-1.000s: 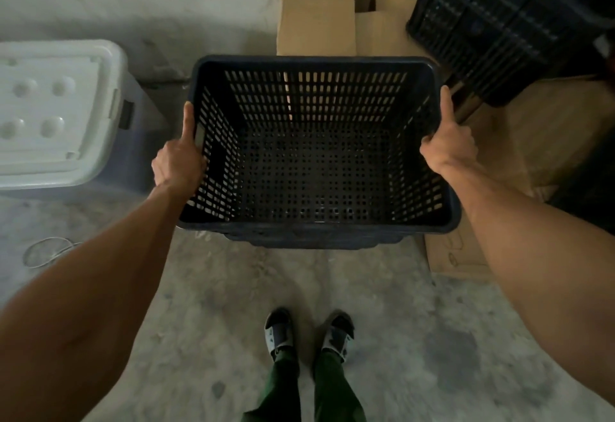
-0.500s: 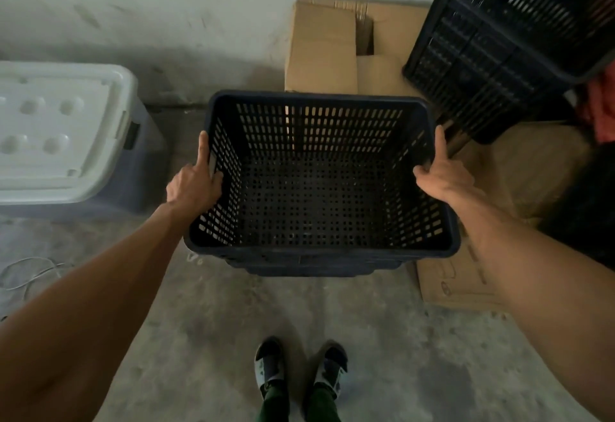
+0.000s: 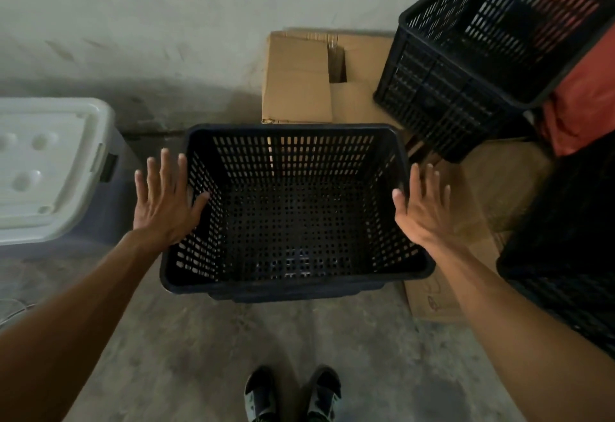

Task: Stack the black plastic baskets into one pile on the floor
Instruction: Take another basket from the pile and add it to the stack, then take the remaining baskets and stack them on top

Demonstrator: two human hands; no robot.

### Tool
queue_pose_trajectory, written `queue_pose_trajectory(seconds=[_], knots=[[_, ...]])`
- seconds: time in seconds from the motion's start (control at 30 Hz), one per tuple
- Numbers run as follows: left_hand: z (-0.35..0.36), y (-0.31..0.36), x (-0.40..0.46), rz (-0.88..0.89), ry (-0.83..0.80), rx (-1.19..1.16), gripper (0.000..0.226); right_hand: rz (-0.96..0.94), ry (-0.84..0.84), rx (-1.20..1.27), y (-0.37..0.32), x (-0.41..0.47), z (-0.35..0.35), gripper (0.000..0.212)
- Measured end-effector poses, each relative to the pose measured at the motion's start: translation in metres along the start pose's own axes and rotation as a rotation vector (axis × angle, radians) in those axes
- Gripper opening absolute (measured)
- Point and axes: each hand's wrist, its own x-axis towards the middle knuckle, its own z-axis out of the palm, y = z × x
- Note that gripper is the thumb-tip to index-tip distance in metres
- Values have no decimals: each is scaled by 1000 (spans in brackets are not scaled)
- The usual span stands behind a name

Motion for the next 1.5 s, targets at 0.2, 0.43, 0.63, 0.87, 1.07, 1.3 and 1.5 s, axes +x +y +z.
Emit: queue_pose_trajectory(seconds=[0.2,0.43,0.63,0.87,1.07,1.3,1.5], knots=[[-3,5,-14,-128,88,-145,84,31,154,100,2,-6,1,68],[12,1,-14,-170,-73,-63,83,95,0,67,0,-9,14,70],[-14,18,-18,-209,-237,50,84,105,-213,22,-4,-29,-25,76],[-59,135,-14,-39,-278,63,86,83,-14,-16,17,-74,-126,73],[-90,301,-18,259,-291,-72,89,151,220,21,120,-115,-216,75],[-102,512,-73,508,-393,-293,95,338,-41,-5,289,-173,-247,105],[-78,632,-140,359,-674,-439,103,436,-282,23,392,-212,-210,106]])
